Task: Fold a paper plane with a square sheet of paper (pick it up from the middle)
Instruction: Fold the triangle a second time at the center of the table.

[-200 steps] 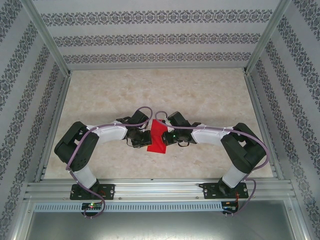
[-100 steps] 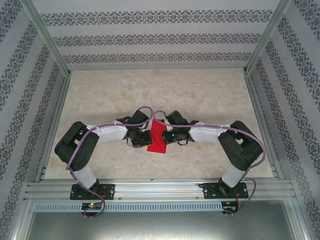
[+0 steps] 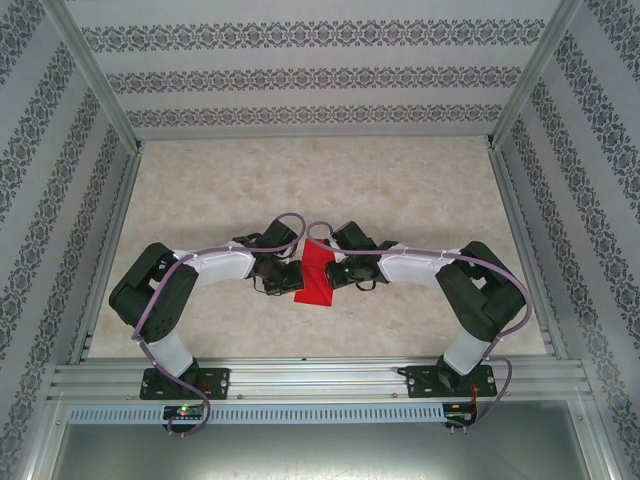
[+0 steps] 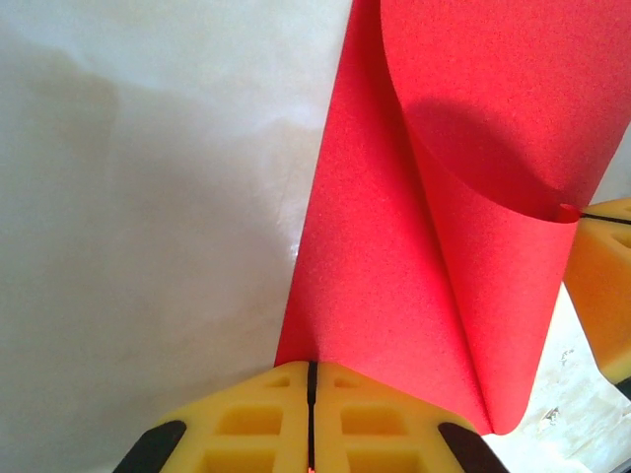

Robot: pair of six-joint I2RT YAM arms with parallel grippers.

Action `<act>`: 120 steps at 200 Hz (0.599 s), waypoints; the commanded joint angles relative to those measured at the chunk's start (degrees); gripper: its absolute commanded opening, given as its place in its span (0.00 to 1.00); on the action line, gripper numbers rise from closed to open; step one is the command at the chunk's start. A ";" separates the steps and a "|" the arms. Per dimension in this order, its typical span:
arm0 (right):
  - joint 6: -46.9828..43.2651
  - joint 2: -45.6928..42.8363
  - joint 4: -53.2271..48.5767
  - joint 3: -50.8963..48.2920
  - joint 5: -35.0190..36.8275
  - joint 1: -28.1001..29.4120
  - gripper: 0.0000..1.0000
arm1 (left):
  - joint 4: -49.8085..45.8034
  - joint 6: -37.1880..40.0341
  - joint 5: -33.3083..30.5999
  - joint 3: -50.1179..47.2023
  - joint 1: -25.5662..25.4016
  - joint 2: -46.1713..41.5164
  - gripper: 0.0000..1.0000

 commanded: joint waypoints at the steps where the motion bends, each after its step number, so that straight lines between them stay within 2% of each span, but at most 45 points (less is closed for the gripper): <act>1: 0.81 0.53 -0.13 0.47 1.67 -0.65 0.05 | -4.18 1.19 -3.37 -0.18 -0.61 2.09 0.09; 120: 2.84 0.05 -0.65 -0.38 1.69 0.54 0.05 | -4.39 1.33 -3.31 -0.07 -0.61 2.16 0.09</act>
